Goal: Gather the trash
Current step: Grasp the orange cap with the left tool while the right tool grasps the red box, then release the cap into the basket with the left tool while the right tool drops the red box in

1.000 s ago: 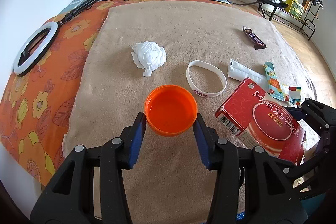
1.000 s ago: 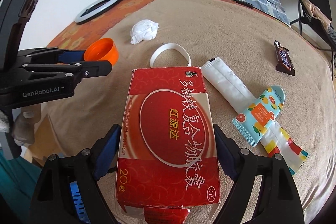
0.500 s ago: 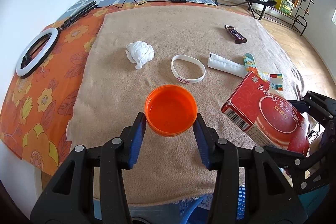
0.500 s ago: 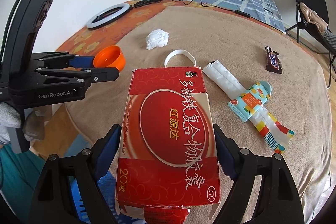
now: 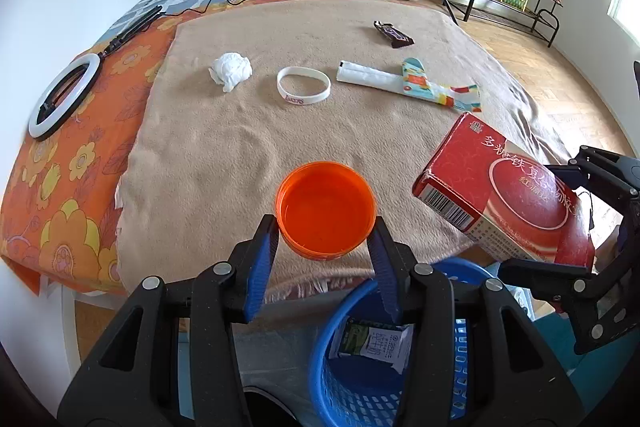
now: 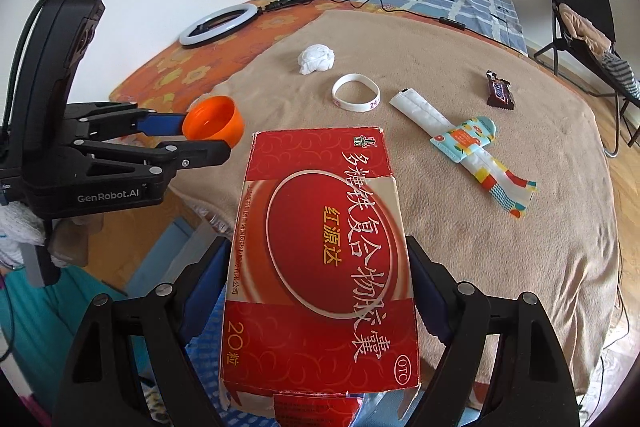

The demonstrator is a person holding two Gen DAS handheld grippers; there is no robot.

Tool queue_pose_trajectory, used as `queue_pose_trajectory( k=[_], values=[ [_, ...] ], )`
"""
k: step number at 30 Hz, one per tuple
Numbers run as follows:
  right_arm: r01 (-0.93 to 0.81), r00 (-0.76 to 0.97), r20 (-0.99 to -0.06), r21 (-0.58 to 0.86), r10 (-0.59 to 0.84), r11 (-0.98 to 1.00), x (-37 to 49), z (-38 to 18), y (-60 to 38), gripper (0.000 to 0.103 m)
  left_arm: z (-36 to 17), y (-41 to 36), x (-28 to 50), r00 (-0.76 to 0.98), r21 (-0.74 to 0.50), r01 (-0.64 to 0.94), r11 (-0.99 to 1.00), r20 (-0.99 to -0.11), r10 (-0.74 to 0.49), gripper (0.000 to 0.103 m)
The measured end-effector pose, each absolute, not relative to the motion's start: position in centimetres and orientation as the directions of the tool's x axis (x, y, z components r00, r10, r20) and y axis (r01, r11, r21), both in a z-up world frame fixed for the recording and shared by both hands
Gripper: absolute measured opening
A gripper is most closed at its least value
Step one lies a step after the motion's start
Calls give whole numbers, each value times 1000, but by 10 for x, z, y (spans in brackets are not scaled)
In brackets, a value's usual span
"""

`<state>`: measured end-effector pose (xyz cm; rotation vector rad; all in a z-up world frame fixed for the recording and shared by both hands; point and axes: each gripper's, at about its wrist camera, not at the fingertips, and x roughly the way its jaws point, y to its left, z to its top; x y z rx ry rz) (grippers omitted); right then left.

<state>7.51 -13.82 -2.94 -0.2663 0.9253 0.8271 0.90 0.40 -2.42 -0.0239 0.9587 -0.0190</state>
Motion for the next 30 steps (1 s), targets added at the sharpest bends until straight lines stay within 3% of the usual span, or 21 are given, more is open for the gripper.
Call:
queue_pose_trajectory(
  k=[15, 30],
  values=[
    [-717, 304, -806, 157, 507, 679, 6, -51, -181, 83, -70, -42, -61, 501, -36, 70, 997, -863, -67, 47],
    [-725, 234, -866, 147, 442, 673, -27, -100, -188, 83, -119, -51, -78, 401, -36, 70, 997, -914, -61, 47]
  ],
)
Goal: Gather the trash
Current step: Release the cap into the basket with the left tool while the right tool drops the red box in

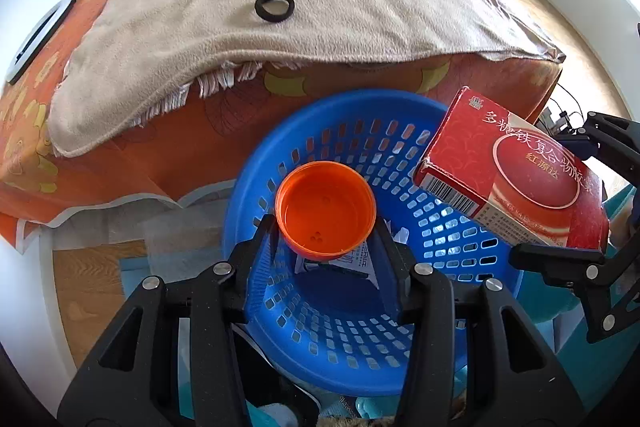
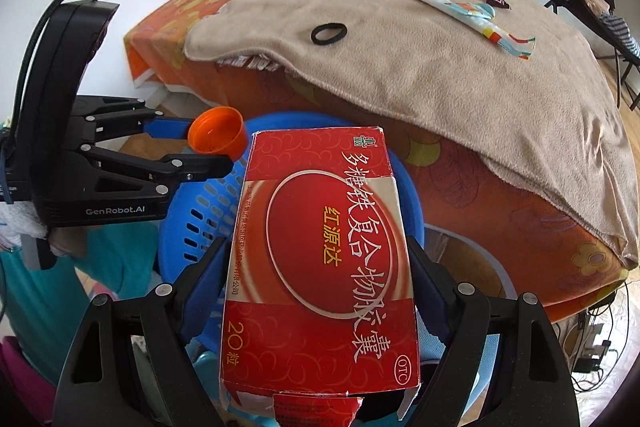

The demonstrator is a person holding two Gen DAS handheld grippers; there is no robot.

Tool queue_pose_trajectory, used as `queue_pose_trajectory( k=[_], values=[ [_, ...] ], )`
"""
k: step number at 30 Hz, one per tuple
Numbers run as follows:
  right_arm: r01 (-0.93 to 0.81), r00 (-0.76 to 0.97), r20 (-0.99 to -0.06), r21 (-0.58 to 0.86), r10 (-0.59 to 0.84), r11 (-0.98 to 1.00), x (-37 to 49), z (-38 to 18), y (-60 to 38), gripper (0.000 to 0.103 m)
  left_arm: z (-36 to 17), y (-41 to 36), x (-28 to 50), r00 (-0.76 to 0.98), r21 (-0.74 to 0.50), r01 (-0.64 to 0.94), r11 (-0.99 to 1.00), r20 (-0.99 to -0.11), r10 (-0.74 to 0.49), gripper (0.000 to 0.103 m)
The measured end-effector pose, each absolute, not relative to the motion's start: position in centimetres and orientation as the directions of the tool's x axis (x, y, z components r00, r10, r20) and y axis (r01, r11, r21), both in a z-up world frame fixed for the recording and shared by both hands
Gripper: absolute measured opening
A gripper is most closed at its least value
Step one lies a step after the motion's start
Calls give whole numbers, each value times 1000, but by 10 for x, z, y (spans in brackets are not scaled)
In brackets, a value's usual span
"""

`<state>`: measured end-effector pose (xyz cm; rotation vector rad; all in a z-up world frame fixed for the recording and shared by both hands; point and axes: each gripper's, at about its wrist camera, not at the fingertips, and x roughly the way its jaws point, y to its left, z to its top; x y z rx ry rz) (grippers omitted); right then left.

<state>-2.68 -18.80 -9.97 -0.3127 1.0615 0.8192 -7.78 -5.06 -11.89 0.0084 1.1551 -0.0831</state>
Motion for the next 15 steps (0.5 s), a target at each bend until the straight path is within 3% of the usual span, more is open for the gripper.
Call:
queue_pose_trajectory(
  k=[15],
  values=[
    [-747, 138, -931, 127, 339, 652, -33, -147, -176, 83, -168, -60, -76, 251, -24, 99, 995, -967, -48, 47]
  ],
)
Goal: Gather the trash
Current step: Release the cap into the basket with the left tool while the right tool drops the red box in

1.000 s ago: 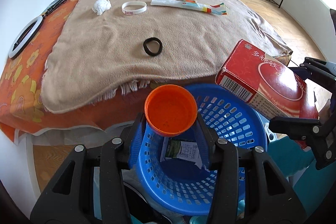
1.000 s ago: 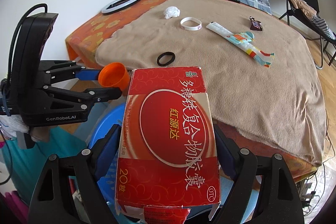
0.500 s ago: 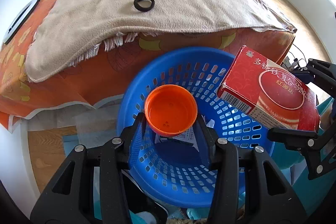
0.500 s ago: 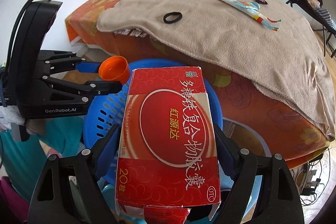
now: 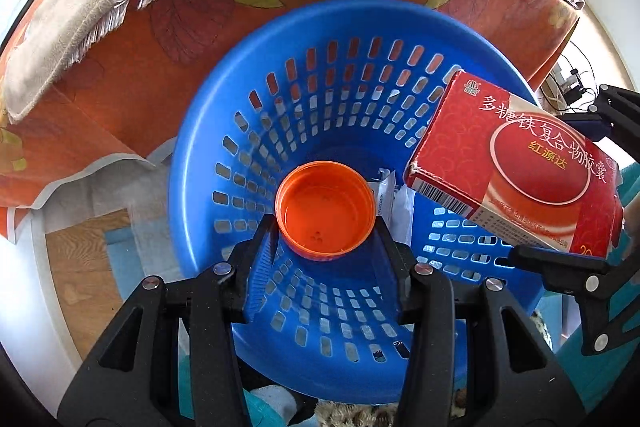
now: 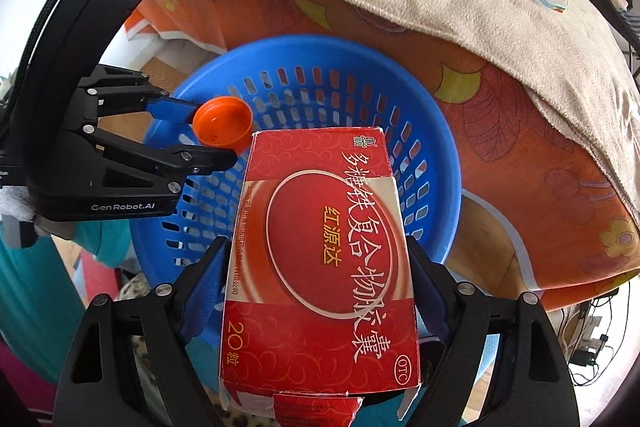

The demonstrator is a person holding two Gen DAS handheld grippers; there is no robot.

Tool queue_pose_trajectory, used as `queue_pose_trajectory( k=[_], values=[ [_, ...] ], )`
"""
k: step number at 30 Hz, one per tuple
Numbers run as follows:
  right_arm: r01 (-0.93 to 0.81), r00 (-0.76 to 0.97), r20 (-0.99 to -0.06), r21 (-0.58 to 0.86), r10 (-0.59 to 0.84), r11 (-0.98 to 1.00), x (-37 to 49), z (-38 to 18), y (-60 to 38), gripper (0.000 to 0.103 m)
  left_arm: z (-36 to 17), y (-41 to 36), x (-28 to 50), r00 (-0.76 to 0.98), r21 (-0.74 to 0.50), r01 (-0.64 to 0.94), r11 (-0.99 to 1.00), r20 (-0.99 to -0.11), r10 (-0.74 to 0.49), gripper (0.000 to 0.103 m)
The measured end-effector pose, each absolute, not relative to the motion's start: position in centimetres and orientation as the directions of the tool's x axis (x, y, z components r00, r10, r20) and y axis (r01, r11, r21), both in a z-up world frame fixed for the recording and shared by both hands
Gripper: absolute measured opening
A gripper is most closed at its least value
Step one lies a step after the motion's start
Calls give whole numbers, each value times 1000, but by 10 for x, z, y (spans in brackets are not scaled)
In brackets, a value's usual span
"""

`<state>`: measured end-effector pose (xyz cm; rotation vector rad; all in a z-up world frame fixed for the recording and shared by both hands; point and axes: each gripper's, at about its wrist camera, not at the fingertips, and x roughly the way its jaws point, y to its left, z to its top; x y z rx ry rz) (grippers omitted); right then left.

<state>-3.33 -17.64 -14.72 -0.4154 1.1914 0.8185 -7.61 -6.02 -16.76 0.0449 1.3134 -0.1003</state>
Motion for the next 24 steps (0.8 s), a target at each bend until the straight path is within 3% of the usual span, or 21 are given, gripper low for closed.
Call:
queue_pose_trajectory(
  k=[12, 16, 24],
  values=[
    [-743, 122, -932, 142, 341, 654, -30, -152, -174, 84, -168, -61, -75, 244, -37, 92, 995, -968, -58, 48],
    [-747, 129, -932, 133, 338, 651, -32, -150, -173, 84, -166, -58, -75, 252, -40, 81, 996, -966, -59, 65],
    [-735, 142, -931, 129, 337, 665, -30, -147, -176, 85, -156, -50, -74, 273, -51, 60, 997, -960, -66, 65]
  ],
)
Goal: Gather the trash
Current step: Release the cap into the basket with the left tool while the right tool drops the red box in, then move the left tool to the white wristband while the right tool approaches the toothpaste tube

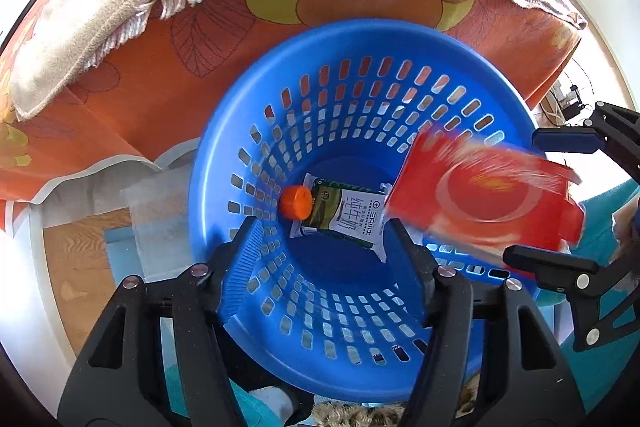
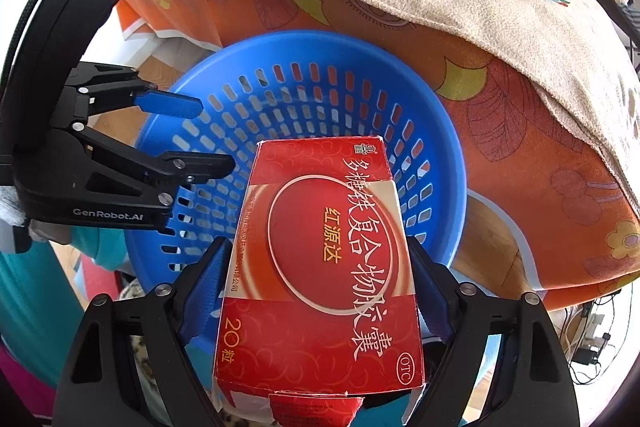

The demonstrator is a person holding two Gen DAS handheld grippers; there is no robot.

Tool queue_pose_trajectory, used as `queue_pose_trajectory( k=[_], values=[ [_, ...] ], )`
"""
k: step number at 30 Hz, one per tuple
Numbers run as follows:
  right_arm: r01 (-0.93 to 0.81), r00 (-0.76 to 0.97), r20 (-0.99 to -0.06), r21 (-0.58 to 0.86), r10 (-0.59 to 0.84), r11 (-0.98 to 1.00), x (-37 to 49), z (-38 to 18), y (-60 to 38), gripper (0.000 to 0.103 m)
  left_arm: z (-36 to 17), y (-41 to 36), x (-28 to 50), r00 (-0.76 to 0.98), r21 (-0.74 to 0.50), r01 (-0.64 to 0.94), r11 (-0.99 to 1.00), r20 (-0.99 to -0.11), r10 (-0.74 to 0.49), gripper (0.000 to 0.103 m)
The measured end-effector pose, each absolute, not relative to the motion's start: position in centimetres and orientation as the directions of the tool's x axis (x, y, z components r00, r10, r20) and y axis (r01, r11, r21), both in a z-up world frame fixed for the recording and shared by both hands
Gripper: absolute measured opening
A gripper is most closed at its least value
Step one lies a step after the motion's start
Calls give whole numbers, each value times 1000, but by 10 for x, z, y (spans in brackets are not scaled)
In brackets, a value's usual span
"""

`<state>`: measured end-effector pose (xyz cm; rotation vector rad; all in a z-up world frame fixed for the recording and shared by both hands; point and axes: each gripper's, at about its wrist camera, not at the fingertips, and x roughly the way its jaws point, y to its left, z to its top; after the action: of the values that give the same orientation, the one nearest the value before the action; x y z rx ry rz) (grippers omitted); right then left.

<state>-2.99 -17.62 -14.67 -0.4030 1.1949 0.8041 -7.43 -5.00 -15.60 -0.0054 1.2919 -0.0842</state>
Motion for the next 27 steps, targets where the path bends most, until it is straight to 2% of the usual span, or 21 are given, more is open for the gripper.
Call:
queue_pose_trajectory(
  k=[17, 27],
  values=[
    [-660, 272, -859, 162, 434, 734, -9, -96, -199, 85, -101, -38, -53, 399, -89, 22, 996, -913, -91, 65],
    [-603, 336, -813, 202, 475, 772, 24, -62, -207, 85, -66, -30, -10, 463, -59, 28, 998, -884, -65, 65]
  ],
)
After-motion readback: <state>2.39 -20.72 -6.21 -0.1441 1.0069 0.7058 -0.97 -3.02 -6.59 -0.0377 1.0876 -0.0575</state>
